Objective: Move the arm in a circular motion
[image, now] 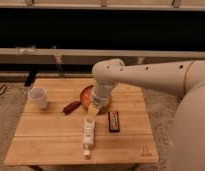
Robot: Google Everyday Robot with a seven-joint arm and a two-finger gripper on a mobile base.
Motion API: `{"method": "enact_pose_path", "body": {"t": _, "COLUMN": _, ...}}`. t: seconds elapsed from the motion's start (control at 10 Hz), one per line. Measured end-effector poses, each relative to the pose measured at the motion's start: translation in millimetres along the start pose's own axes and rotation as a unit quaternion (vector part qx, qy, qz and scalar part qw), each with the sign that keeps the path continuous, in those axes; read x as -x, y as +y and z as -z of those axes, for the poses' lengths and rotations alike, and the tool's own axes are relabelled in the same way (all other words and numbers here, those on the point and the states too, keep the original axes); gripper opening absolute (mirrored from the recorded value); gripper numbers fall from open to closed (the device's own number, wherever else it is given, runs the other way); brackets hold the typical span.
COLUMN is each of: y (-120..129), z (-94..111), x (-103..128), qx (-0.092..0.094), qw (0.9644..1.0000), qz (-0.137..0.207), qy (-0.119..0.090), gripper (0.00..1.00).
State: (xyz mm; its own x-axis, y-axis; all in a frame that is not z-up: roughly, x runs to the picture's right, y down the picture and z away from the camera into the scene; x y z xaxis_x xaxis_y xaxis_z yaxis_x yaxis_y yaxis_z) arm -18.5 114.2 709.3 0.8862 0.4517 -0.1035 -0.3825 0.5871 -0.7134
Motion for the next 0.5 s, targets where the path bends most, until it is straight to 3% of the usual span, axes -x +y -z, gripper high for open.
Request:
{"method": "enact_pose_path", "body": {"t": 0.3, "y": -31, "z": 13, "x": -49, "qx": -0.020, "qw": 0.9983, "qz": -0.055, "qy": 0.006, "gripper": 0.75}}
{"method": "enact_pose_path", "body": {"t": 0.5, "y": -58, "z": 19, "x": -62, "qx": -0.026, "qw": 0.9968, "qz": -0.074, "qy": 0.011, "gripper": 0.75}}
